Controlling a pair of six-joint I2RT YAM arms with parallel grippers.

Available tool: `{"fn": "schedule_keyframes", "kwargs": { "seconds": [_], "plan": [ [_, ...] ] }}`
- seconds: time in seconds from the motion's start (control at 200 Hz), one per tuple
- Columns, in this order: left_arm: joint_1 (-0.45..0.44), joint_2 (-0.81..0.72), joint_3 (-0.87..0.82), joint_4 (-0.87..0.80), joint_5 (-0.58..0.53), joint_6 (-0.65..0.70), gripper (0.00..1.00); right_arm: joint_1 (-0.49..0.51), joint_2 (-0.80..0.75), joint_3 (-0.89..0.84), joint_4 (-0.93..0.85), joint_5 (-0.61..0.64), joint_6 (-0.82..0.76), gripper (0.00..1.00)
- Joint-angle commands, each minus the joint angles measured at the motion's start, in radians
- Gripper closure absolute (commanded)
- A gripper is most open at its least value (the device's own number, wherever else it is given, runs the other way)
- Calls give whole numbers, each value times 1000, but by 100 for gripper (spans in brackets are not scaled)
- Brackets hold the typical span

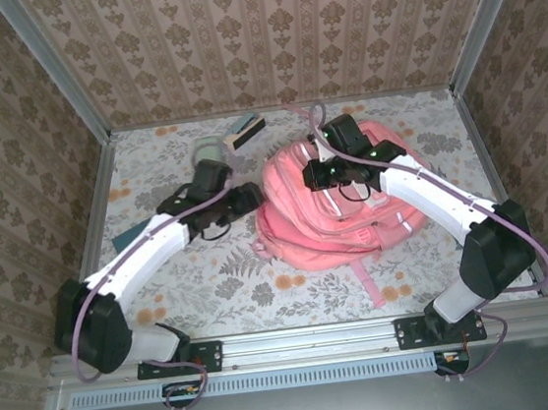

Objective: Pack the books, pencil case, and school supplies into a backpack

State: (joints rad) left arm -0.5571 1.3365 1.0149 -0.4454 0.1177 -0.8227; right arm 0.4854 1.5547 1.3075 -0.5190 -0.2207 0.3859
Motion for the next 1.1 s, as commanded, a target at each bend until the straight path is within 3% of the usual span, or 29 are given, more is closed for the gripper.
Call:
{"fn": "schedule_keyframes", "kwargs": {
  "seconds": [0.0,0.16,0.27,0.38,0.775,0.795,0.835,1.1],
  "plan": [
    [89,-65,-28,-121,-21,82,22,16,29,-19,2,83,-32,83],
    [323,-117,-55,-159,-14,152,21,47,49,-15,11,106,-39,60],
    [476,-91,-70,-125,35,185,21,72,59,3,16,119,-37,53],
    [573,-7,-47,-93,51,218,21,110,67,23,20,123,-32,49],
    [774,336,68,-32,29,273,21,203,77,66,22,121,-6,37],
    [783,346,64,-26,27,274,21,206,78,67,22,122,-6,30],
    [798,364,56,-17,29,276,22,211,76,67,22,124,-2,28],
    [767,425,-5,63,113,223,24,228,82,68,22,124,2,26]
  ]
}}
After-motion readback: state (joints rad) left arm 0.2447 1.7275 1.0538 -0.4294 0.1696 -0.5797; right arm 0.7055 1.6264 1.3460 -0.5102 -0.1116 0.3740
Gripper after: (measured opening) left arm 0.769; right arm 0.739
